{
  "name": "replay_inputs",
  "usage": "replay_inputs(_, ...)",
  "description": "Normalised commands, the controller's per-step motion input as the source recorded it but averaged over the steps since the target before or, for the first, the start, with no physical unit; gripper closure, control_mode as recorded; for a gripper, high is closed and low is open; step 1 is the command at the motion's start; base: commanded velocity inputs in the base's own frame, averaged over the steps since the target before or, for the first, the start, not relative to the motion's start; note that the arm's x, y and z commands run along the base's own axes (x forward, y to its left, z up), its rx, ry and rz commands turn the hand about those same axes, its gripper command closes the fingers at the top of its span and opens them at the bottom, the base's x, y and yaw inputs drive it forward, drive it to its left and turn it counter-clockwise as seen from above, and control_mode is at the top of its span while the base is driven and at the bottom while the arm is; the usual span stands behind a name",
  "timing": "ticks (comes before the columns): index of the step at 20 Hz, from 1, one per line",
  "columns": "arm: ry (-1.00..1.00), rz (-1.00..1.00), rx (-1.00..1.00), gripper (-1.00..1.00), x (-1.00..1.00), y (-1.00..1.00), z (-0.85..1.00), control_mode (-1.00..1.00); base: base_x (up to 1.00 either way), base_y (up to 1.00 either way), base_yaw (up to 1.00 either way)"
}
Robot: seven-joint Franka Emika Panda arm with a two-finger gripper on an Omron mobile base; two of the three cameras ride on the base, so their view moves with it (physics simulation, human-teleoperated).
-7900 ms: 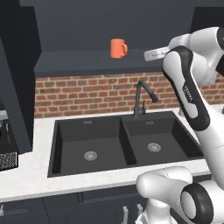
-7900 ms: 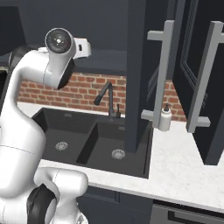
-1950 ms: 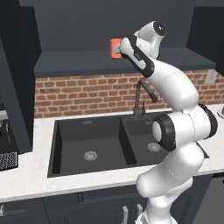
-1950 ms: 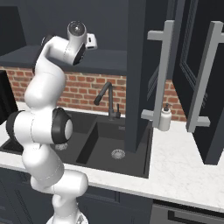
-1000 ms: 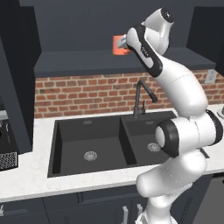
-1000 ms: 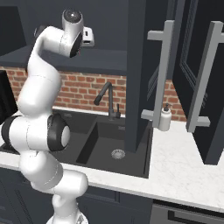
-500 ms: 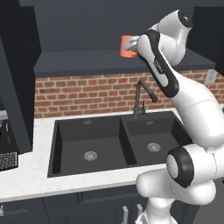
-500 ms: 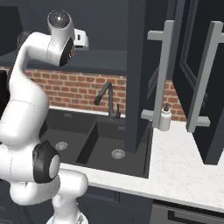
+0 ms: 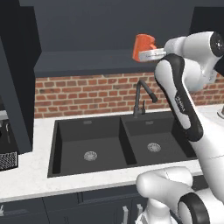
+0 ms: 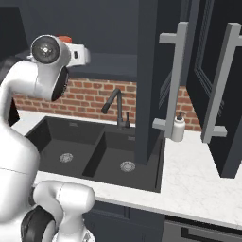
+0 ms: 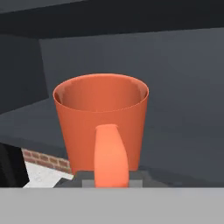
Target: Gather all objects into one cabinet and sort the glasses and bowls to opposite sides.
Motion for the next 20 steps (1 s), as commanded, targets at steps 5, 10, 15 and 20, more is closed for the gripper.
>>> replay_inputs(5, -0.05, -0.18, 0.00, 1.00, -1.00, -0.28, 0.00, -1.00, 0.00, 0.00, 0.00)
replay_inputs(10, 0.01, -0.19, 0.00, 1.00, -1.00, -0.22, 0.00, -1.00, 0.00, 0.00, 0.00)
replay_inputs(15, 0.00, -0.10, 0.00, 1.00, -0.91, -0.04, 0.00, -1.00, 0.00, 0.00, 0.00)
replay_inputs(20, 0.08, -0.01, -0.05, 1.00, -0.46, 0.00, -0.03, -1.00, 0.00, 0.00, 0.00)
